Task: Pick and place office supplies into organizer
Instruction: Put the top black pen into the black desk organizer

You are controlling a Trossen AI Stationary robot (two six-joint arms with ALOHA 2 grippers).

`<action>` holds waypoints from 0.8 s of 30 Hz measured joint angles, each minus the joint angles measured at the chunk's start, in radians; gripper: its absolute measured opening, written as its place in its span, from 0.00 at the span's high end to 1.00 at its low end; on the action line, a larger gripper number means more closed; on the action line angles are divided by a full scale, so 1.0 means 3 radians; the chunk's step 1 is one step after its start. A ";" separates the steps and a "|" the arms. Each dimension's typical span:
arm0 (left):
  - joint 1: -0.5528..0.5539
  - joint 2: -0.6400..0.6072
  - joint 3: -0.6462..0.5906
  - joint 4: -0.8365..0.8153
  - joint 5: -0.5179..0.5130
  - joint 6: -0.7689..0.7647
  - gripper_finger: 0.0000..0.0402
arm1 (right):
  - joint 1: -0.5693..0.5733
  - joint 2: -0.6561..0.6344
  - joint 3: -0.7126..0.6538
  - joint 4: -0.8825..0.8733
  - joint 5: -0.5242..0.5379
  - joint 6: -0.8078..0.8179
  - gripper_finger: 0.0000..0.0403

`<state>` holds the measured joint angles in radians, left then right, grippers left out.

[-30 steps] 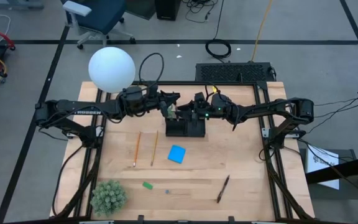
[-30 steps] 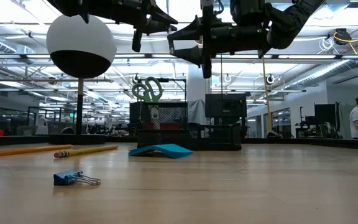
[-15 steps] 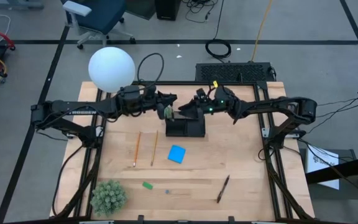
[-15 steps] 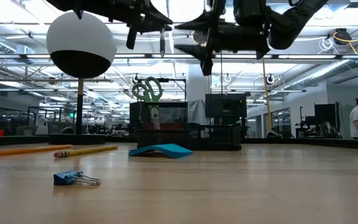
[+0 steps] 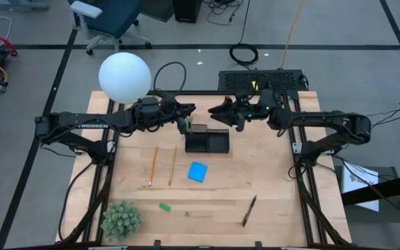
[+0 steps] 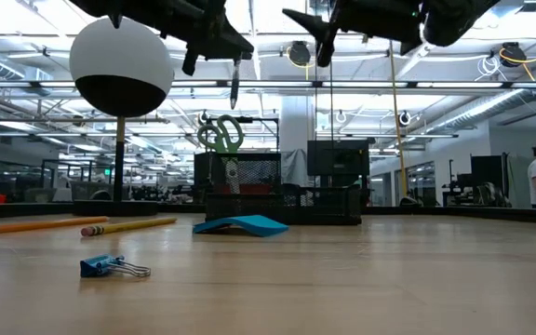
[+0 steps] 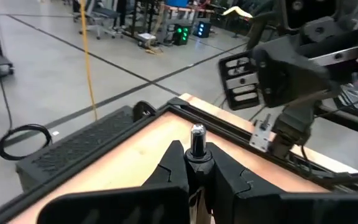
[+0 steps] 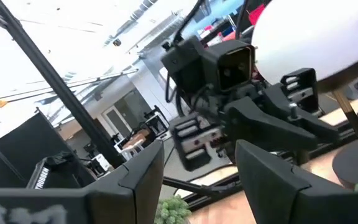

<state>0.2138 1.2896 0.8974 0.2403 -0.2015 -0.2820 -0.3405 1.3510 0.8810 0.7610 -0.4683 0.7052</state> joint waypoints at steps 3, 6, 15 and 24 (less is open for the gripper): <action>0.0001 0.0043 0.0001 0.0089 -0.0058 0.0094 0.97 | 0.0001 -0.0044 0.0000 -0.0033 0.0001 -0.0002 0.53; 0.0003 0.0162 -0.0001 0.0163 -0.0029 0.0142 0.97 | 0.0005 -0.0051 0.0000 -0.0050 0.0004 0.0047 0.54; 0.0025 0.0557 0.0000 0.0819 0.0036 0.0239 0.97 | 0.0065 -0.0088 -0.0001 0.0290 0.0003 0.0299 0.55; 0.0023 0.0937 0.0000 0.0975 0.0062 0.0238 0.97 | 0.0208 -0.0250 -0.0001 0.0367 0.0078 0.0392 0.55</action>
<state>0.2207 1.5707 0.8974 0.5329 -0.1829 -0.2106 -0.2782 1.2761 0.8806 0.8711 -0.4450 0.8227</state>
